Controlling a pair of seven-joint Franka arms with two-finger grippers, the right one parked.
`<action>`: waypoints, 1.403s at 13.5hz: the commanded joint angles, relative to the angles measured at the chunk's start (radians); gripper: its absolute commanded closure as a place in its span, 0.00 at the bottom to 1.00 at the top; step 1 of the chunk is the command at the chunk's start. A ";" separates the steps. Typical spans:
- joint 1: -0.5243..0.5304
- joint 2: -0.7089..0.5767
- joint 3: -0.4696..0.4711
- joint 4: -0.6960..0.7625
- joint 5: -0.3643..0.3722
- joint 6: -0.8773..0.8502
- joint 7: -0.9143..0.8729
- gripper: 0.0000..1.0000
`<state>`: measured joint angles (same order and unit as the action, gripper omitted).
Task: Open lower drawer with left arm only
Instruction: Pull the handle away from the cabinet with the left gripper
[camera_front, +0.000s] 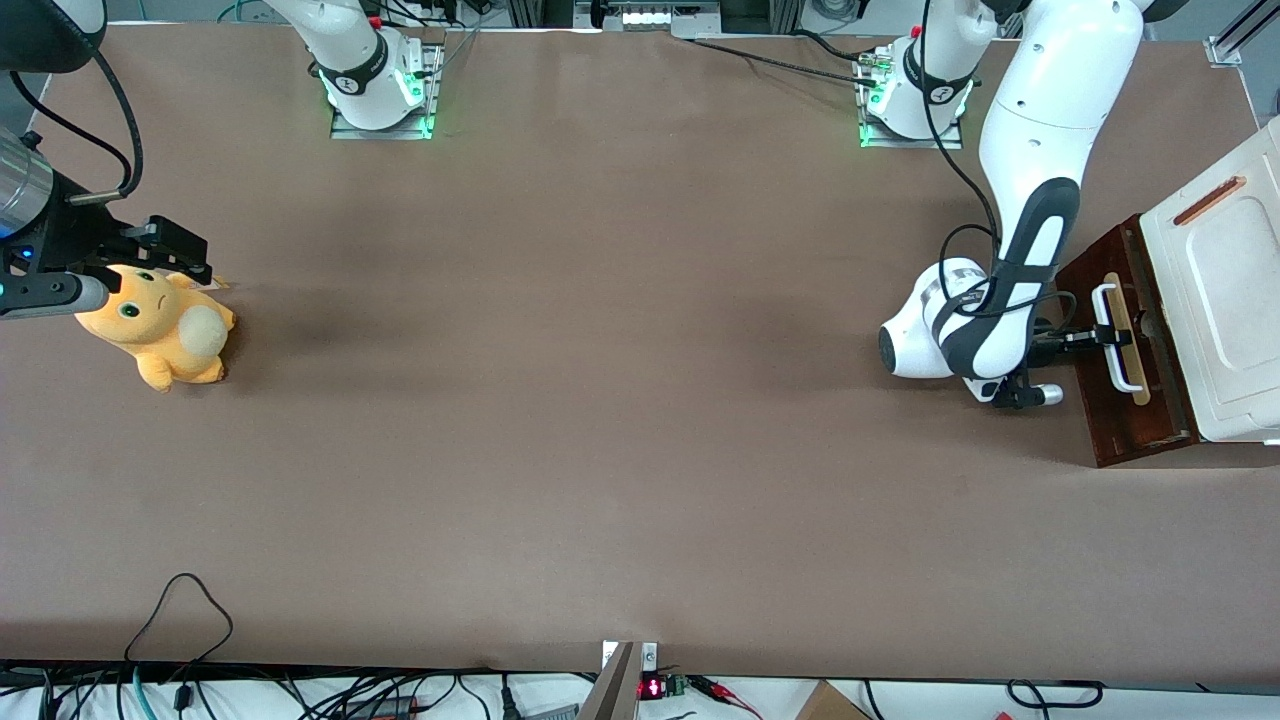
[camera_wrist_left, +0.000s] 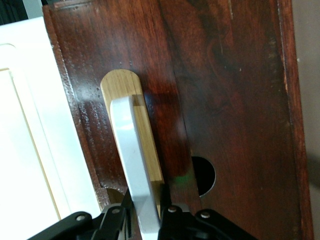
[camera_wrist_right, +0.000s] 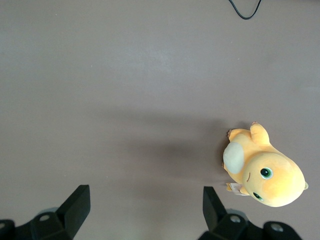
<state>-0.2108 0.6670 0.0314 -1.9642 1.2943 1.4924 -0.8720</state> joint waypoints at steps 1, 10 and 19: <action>-0.030 0.000 -0.001 0.008 -0.043 -0.021 -0.007 0.78; -0.079 0.002 -0.001 0.034 -0.110 -0.049 -0.010 0.78; -0.114 0.003 -0.001 0.036 -0.154 -0.066 -0.025 0.78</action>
<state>-0.2980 0.6671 0.0310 -1.9400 1.1880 1.4646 -0.8916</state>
